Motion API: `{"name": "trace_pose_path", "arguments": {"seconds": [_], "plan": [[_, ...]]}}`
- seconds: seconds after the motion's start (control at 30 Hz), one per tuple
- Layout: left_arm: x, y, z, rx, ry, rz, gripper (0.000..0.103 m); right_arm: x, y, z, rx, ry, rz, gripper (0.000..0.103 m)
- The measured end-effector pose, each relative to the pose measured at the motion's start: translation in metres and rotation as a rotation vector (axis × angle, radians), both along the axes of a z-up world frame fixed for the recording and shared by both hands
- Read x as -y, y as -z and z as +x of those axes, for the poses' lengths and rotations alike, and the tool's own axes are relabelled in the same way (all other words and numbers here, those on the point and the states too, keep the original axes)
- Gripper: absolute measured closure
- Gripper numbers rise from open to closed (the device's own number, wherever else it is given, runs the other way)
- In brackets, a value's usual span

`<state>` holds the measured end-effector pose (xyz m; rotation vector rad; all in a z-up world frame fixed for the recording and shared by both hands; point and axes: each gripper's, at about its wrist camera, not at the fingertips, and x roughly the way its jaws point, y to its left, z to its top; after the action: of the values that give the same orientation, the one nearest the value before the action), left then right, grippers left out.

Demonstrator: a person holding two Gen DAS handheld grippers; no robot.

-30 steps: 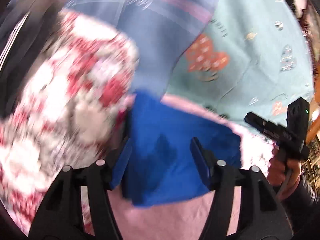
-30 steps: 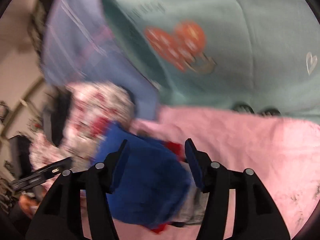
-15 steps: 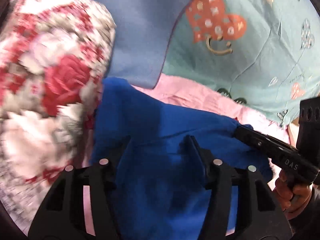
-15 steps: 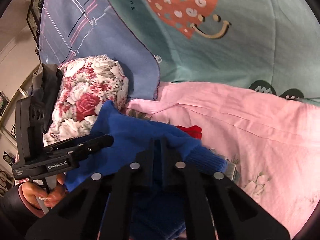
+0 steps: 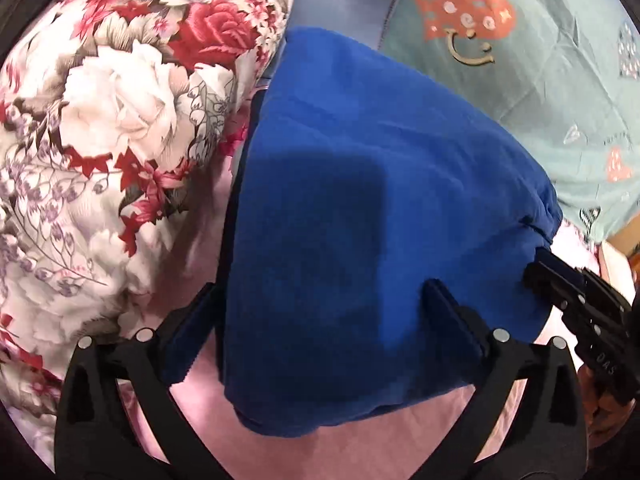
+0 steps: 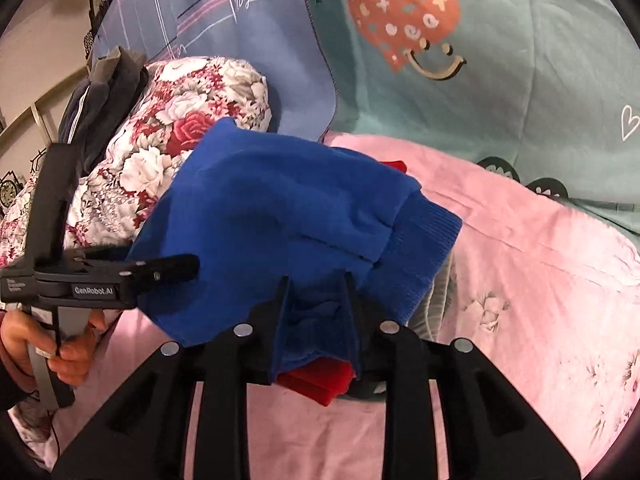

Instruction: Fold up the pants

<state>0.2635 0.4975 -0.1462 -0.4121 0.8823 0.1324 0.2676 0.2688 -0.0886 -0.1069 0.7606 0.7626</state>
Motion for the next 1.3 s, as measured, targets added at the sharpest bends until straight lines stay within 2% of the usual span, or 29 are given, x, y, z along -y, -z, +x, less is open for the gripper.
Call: {"name": "trace_pose_path", "arguments": {"seconds": [0.1, 0.17, 0.2, 0.27, 0.37, 0.43, 0.5, 0.57, 0.67, 0.77, 0.83, 1.13, 1.3], "plan": [[0.008, -0.018, -0.001, -0.025, -0.013, 0.057, 0.002, -0.003, -0.018, -0.004, -0.040, -0.004, -0.025, 0.071], [0.013, -0.037, -0.011, -0.030, -0.030, 0.102, 0.002, -0.001, -0.042, -0.018, -0.037, 0.011, -0.019, 0.062], [0.018, -0.052, -0.021, -0.012, -0.035, 0.118, 0.002, 0.001, -0.053, -0.027, -0.016, 0.026, -0.018, 0.053], [0.023, -0.072, -0.039, 0.014, -0.040, 0.126, 0.002, 0.007, -0.074, -0.049, 0.017, 0.043, 0.004, 0.051], [0.034, -0.101, -0.070, 0.055, -0.039, 0.126, 0.002, 0.018, -0.095, -0.078, 0.012, 0.080, 0.012, 0.047], [0.043, -0.116, -0.088, 0.070, -0.042, 0.140, 0.002, 0.024, -0.102, -0.092, 0.013, 0.108, 0.001, 0.033], [0.050, -0.127, -0.109, 0.078, -0.047, 0.158, 0.002, 0.032, -0.107, -0.110, 0.014, 0.136, -0.006, 0.032], [0.056, -0.130, -0.124, 0.080, -0.034, 0.165, 0.002, 0.037, -0.108, -0.124, 0.007, 0.150, -0.016, 0.031], [0.066, -0.135, -0.142, 0.084, -0.036, 0.195, 0.002, 0.043, -0.104, -0.143, 0.011, 0.165, -0.058, 0.021], [0.072, -0.138, -0.159, 0.078, -0.034, 0.209, 0.002, 0.048, -0.100, -0.157, 0.003, 0.171, -0.066, 0.018], [0.076, -0.140, -0.169, 0.076, -0.033, 0.212, 0.002, 0.050, -0.097, -0.164, -0.006, 0.180, -0.068, 0.009], [0.092, -0.139, -0.182, 0.062, 0.000, 0.231, 0.002, 0.054, -0.092, -0.177, 0.004, 0.222, -0.087, 0.001], [0.094, -0.140, -0.183, 0.065, 0.011, 0.237, 0.002, 0.054, -0.094, -0.177, 0.015, 0.227, -0.095, 0.001]]}}
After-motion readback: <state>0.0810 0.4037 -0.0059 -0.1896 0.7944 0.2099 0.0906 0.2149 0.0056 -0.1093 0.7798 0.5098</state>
